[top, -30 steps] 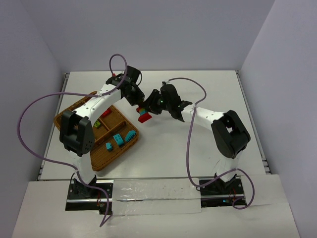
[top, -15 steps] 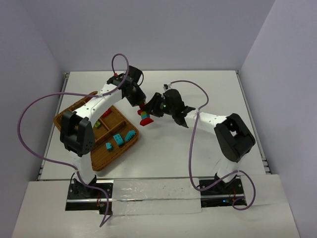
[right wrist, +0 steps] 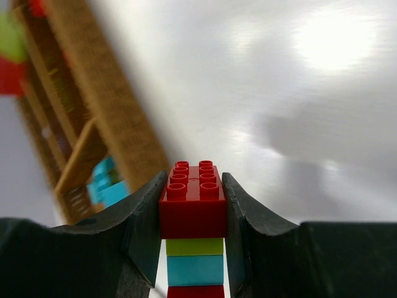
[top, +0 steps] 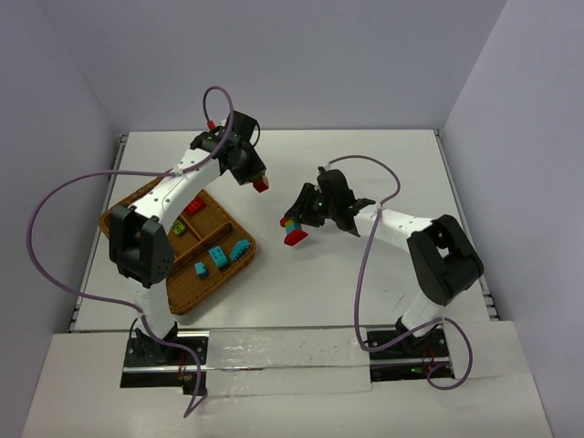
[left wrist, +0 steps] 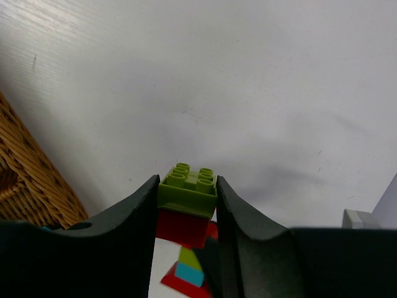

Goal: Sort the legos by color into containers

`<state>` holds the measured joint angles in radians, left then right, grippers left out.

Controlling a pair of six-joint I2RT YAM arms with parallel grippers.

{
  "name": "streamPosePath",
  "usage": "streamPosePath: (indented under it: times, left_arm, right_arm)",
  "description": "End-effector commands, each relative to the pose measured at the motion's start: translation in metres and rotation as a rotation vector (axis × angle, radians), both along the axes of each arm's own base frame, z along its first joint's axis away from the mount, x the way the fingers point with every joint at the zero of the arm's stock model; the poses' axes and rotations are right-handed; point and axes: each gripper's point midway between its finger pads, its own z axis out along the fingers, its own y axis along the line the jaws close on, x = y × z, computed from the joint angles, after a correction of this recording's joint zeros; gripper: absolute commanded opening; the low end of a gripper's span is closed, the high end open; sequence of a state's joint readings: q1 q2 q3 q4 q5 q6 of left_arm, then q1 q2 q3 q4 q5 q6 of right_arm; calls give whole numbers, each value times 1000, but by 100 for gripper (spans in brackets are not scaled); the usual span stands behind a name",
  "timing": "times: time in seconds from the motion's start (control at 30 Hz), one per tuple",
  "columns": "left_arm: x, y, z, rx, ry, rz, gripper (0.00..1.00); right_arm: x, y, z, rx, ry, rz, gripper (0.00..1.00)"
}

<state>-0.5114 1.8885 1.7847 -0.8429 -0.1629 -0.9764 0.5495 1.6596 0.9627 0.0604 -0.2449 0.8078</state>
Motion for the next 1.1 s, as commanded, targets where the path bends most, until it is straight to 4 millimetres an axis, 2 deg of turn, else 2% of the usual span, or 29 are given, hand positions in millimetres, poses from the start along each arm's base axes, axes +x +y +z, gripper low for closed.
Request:
streamPosePath:
  times: [0.0, 0.13, 0.23, 0.33, 0.4, 0.47, 0.57, 0.73, 0.87, 0.93, 1.0, 1.03, 1.07]
  left_arm:
    - [6, 11, 30, 52, -83, -33, 0]
    - [3, 22, 22, 96, -55, -26, 0]
    - [1, 21, 7, 82, -12, 14, 0]
    - [0, 12, -12, 66, 21, 71, 0]
    - [0, 6, -27, 76, 42, 86, 0]
    - [4, -3, -46, 84, 73, 101, 0]
    - [8, -18, -63, 106, 83, 89, 0]
    - [6, -31, -103, 137, 162, 111, 0]
    - [0, -34, -124, 156, 206, 136, 1]
    - [-4, -34, -133, 166, 222, 133, 8]
    - [-7, -34, -138, 171, 237, 129, 28]
    - [-8, -36, -140, 168, 243, 120, 51]
    - [-9, -36, -141, 171, 246, 114, 65]
  right_arm:
    - [18, -49, -5, -240, -33, -112, 0]
    - [24, -80, -32, -450, -5, -158, 0]
    - [26, -85, -42, -489, 6, -168, 12]
    - [26, -84, -47, -489, 20, -170, 39]
    - [27, -83, -46, -481, 18, -168, 51]
    - [27, -84, -45, -487, 17, -168, 69]
    - [26, -90, -41, -506, 14, -181, 86]
    - [25, -101, -24, -501, -12, -212, 90]
    - [22, -108, -8, -486, -41, -233, 90]
    - [21, -110, -2, -479, -51, -238, 90]
    - [20, -111, 3, -473, -58, -241, 90]
    - [19, -111, 4, -471, -61, -238, 90]
    - [19, -112, 6, -468, -66, -240, 90]
